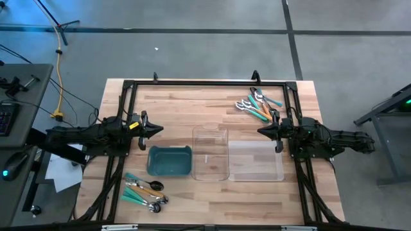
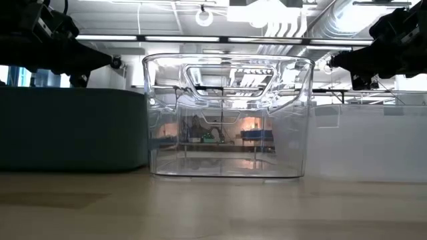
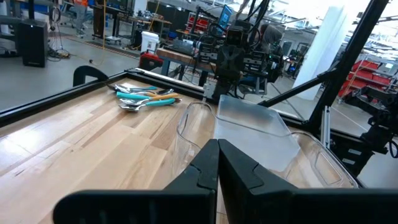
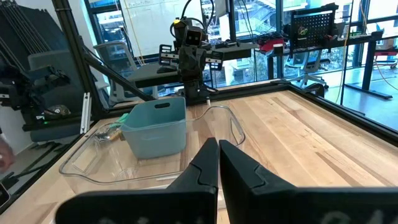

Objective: Sort silverware by color (type)

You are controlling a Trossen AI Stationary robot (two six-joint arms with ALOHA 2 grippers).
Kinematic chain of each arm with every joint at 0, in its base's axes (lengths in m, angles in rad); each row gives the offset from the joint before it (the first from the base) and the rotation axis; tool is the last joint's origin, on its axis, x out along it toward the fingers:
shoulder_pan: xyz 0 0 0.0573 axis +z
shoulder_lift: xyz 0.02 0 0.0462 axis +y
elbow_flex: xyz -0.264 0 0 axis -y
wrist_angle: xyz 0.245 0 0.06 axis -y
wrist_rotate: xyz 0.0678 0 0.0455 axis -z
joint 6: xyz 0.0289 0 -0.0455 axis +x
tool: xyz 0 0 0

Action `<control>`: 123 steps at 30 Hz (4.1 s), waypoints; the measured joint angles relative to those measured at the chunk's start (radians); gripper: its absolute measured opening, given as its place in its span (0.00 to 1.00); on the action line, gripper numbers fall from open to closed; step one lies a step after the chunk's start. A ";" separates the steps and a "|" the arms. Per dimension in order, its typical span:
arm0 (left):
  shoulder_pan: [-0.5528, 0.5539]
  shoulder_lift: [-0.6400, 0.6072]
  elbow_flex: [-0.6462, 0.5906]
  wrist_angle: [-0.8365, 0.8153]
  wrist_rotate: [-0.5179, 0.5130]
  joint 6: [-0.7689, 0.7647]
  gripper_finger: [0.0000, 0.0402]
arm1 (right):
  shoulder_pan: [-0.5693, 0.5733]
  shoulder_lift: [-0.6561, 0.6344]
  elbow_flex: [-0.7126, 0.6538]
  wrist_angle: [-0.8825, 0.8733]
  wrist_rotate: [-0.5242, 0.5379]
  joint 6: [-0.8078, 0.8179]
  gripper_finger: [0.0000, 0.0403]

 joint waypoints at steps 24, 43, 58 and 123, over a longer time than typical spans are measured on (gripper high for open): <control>0.000 0.000 0.000 0.000 0.000 0.000 0.00 | 0.000 0.000 0.000 0.000 0.000 0.000 0.00; 0.000 0.000 0.000 0.000 0.000 0.000 0.00 | 0.000 0.000 0.000 0.345 0.122 0.361 0.00; 0.000 0.000 0.000 0.000 0.000 0.000 0.00 | 0.000 0.037 0.040 0.552 0.253 0.410 0.02; 0.000 0.000 0.000 0.000 0.000 0.000 0.00 | -0.584 1.265 0.954 -0.913 0.099 0.300 0.41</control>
